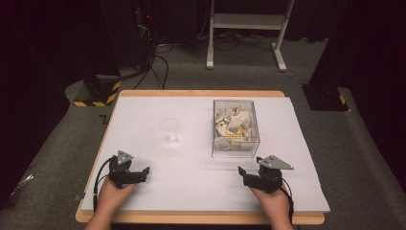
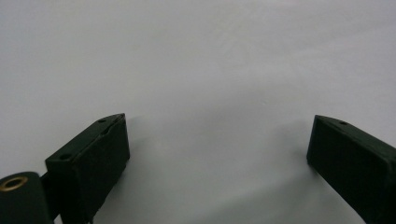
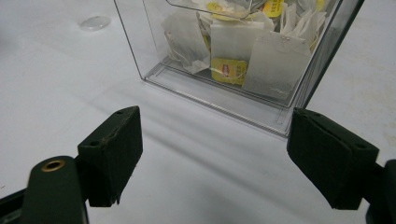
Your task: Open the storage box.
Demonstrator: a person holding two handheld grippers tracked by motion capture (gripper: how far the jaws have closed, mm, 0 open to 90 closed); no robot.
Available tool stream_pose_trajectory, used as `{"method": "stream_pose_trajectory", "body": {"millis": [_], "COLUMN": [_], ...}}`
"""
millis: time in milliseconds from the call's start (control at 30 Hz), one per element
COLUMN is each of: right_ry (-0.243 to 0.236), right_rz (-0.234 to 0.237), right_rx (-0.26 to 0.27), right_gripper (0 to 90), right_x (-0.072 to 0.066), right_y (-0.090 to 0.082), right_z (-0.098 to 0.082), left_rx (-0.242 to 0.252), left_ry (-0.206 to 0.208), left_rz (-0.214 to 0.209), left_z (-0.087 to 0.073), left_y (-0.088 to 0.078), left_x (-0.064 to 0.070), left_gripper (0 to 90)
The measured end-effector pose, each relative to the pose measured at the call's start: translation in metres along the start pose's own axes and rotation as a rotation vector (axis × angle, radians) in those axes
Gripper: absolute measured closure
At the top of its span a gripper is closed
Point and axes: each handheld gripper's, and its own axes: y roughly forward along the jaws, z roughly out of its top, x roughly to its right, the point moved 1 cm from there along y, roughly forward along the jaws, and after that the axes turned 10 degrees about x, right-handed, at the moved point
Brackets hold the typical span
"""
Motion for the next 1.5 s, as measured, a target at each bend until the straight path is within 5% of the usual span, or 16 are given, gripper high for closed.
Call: {"method": "stream_pose_trajectory", "body": {"millis": [400,1500], "right_ry": [-0.003,0.045], "right_rz": [0.005,-0.010], "right_rx": [-0.025,0.030], "right_gripper": [18.7,24.0], "right_x": [-0.003,-0.007], "right_y": [0.010,0.021], "right_z": [0.004,0.024], "left_rx": [-0.004,-0.005], "left_ry": [0.004,0.003], "left_rz": [-0.001,-0.006], "left_z": [0.000,0.000], "left_y": [0.000,0.000], "left_x": [0.000,-0.001], "left_gripper": [6.2,5.9]}}
